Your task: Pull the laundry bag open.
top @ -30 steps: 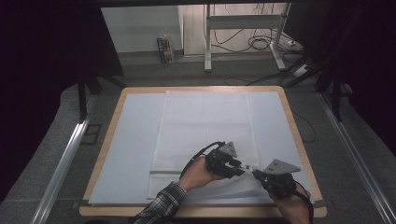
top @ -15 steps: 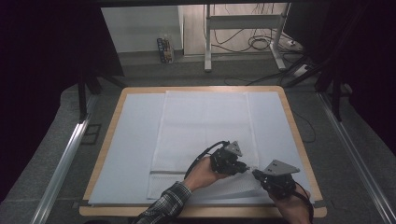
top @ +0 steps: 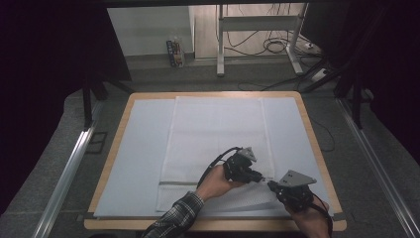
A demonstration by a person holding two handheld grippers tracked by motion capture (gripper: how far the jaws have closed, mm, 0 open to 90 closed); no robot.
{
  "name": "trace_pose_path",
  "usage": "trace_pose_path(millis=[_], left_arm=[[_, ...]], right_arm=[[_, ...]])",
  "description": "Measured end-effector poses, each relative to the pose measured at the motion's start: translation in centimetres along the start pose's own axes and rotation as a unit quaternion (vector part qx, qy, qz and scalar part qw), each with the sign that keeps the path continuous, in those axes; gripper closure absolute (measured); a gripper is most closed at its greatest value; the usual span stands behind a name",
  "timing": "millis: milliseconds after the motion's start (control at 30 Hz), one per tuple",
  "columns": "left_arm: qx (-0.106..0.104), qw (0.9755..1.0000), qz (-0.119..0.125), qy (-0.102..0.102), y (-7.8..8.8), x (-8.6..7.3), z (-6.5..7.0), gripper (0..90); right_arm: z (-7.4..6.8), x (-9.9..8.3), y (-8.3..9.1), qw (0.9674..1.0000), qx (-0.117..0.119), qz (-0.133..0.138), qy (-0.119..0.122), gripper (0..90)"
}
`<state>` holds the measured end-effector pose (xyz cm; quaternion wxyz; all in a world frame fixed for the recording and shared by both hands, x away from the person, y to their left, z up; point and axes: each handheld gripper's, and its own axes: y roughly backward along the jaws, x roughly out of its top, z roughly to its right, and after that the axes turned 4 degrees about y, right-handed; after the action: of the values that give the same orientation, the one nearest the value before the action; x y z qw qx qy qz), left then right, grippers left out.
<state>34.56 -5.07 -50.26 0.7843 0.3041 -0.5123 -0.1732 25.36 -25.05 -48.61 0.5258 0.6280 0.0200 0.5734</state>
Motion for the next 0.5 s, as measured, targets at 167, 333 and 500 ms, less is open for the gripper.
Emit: trace_pose_path(millis=[167,333,500], left_arm=[[0.0,0.9999,-0.01,-0.007,-0.34,-0.1,0.22,83.3],[0.017,0.9988,-0.03,-0.035,-0.6,-0.18,0.58,84.3],[0.019,0.9995,-0.008,-0.025,0.06,-0.22,0.43,86.3]], right_arm=[[0.0,-0.03,-0.06,1.0,0.0,-0.001,0.003,86.4],[-0.01,-0.01,-0.09,1.0,0.0,-0.002,0.004,86.4],[0.17,-0.11,-0.23,0.9999,0.001,-0.012,-0.004,86.4]])
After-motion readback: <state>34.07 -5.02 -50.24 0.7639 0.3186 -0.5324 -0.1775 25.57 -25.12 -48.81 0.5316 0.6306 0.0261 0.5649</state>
